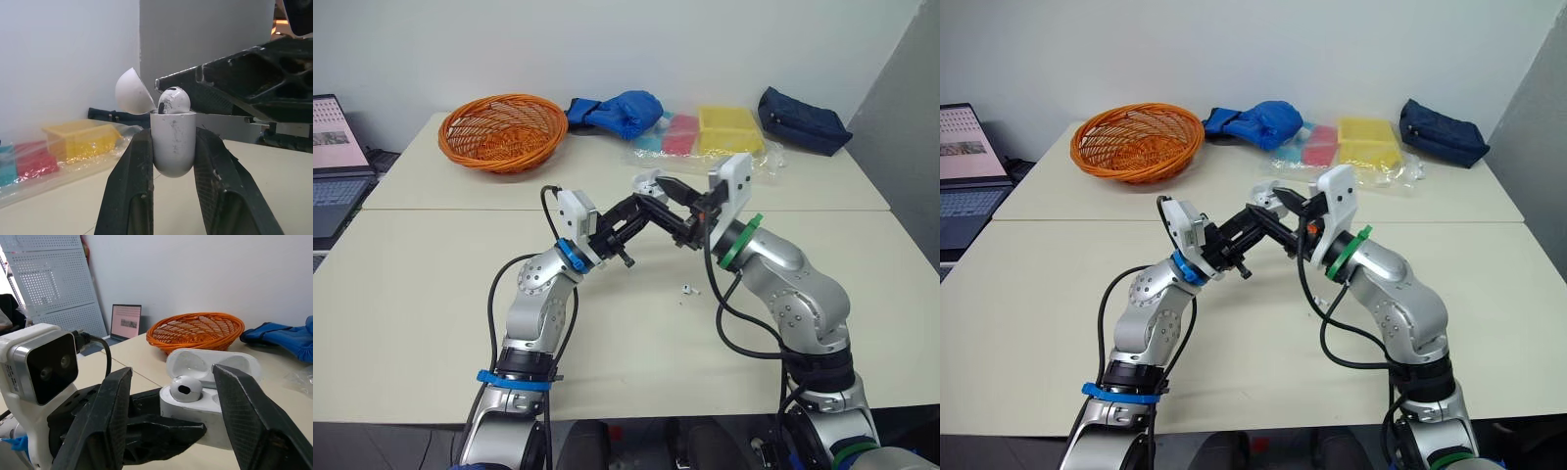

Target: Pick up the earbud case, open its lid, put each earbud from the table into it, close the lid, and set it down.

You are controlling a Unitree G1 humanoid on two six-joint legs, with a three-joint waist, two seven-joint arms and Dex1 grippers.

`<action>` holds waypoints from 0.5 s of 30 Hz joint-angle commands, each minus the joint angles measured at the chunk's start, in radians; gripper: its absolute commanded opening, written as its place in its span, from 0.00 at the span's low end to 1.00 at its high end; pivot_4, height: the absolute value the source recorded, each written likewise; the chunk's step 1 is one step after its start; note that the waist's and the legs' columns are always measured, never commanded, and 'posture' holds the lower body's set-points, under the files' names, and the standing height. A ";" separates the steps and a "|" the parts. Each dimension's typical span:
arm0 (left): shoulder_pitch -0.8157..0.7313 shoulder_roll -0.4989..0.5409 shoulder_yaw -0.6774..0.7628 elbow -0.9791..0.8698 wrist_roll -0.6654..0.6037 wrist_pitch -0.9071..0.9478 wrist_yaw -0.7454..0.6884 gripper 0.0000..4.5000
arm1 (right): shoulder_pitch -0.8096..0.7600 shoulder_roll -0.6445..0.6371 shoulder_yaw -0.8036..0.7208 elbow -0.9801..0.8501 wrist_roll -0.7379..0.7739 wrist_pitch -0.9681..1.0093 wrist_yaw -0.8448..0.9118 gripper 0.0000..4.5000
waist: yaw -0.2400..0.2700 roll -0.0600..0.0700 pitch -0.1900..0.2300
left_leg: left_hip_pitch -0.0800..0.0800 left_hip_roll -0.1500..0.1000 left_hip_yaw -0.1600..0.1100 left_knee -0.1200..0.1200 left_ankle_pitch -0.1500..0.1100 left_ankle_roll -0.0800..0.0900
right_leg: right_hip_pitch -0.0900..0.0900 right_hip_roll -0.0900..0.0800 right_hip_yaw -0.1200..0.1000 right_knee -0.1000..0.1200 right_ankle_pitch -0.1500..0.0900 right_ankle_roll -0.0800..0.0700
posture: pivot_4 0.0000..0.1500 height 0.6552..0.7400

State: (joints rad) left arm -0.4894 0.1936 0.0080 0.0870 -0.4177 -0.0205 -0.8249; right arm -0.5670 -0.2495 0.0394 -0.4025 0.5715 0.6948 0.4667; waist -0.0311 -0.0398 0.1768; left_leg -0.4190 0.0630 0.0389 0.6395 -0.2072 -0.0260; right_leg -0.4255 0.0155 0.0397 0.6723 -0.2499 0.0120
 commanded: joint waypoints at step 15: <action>-0.006 0.031 0.033 -0.025 -0.007 -0.037 -0.016 0.17 | 0.108 -0.433 0.089 0.108 -0.078 -0.016 0.282 0.60 | -0.003 0.000 0.000 | 0.000 0.000 0.001 -0.011 -0.001 0.001 | 0.001 0.000 0.001 -0.014 0.000 0.000 | 1.00 1.00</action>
State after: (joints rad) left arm -0.4857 0.2279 0.0441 0.0913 -0.4194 -0.0310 -0.8413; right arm -0.4461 -0.6888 0.1208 -0.2996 0.5386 0.7403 0.7577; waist -0.0342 -0.0398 0.1768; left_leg -0.4189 0.0631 0.0404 0.6290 -0.2079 -0.0248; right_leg -0.4247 0.0160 0.0408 0.6588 -0.2501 0.0123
